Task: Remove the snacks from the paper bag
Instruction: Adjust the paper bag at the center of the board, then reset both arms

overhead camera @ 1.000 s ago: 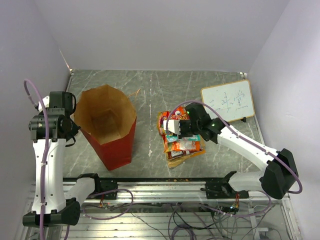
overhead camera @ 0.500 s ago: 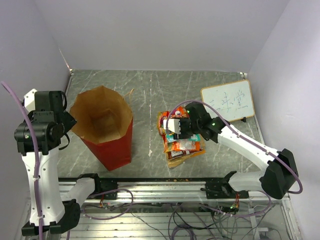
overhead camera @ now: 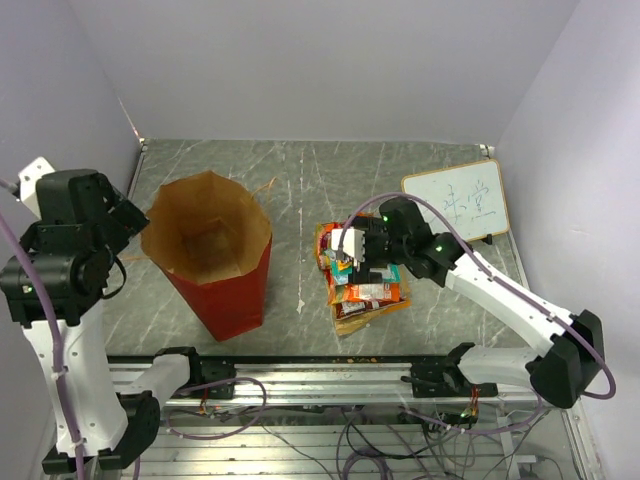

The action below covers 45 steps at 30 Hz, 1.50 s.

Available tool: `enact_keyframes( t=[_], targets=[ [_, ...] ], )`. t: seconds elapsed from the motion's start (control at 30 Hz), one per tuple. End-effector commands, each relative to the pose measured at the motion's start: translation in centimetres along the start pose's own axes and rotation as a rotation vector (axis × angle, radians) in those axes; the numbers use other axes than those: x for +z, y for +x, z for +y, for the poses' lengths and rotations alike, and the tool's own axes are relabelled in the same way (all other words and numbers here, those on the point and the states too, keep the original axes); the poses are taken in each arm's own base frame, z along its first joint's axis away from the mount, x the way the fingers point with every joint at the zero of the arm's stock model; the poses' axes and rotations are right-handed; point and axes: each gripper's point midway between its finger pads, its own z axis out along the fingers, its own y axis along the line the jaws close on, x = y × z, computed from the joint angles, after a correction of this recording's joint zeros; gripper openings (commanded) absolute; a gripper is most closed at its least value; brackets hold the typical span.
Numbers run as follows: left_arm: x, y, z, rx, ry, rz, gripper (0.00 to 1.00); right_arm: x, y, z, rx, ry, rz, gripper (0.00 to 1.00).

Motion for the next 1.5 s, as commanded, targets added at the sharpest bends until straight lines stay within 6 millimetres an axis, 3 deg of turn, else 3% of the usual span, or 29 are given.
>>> enact_keyframes(
  t=[0.0, 0.1, 0.17, 0.23, 0.33, 0.47, 0.63, 0.7, 0.77, 0.93, 1.07, 1.27, 1.47],
  targets=[
    [-2.9, -4.3, -1.1, 0.011, 0.096, -0.137, 1.00, -3.1, -4.1, -3.3, 0.084, 0.131, -0.112, 0.99],
    [-4.9, -7.4, -3.3, 0.043, 0.222, -0.237, 1.00, -6.0, -6.2, -7.3, 0.324, 0.348, -0.188, 1.00],
    [-6.3, -9.0, -5.4, 0.078, 0.341, -0.293, 0.99, -9.2, -6.6, -10.9, 0.611, 0.562, -0.219, 1.00],
    [-7.4, -9.7, -8.1, 0.128, 0.491, -0.326, 0.99, -12.2, -6.8, -12.6, 0.834, 0.686, -0.224, 1.00],
    [-9.1, -10.2, -12.5, 0.212, 0.718, -0.341, 0.99, -15.8, -7.0, -12.5, 1.046, 0.760, -0.245, 1.00],
    [-10.8, -10.6, -16.2, 0.275, 0.883, -0.350, 0.98, -21.0, -6.8, -11.6, 1.189, 0.877, -0.331, 1.00],
    [-13.1, -8.4, -18.5, 0.388, 1.013, -0.335, 1.00, -28.6, -5.4, -9.7, 1.251, 1.047, -0.405, 1.00],
    [-13.3, -7.1, -19.0, 0.430, 1.038, -0.312, 0.99, -31.8, -4.8, -8.7, 1.256, 1.112, -0.405, 1.00],
    [-12.6, -6.4, -19.3, 0.452, 1.026, -0.291, 0.98, -33.6, -4.0, -7.9, 1.254, 1.157, -0.366, 1.00],
    [-12.6, -7.8, -19.8, 0.294, 1.023, -0.340, 0.99, -35.8, -2.8, -7.3, 1.242, 1.231, -0.278, 1.00],
    [-12.7, -8.8, -20.2, 0.148, 1.034, -0.363, 0.99, -35.3, -2.7, -8.1, 1.232, 1.253, -0.243, 1.00],
    [-11.0, -9.0, -19.7, 0.201, 0.929, -0.360, 1.00, -34.4, -2.6, -9.7, 1.230, 1.299, -0.196, 1.00],
    [-11.3, -9.2, -19.5, 0.202, 0.935, -0.379, 1.00, -34.0, -3.0, -10.9, 1.202, 1.311, -0.205, 1.00]
  ],
)
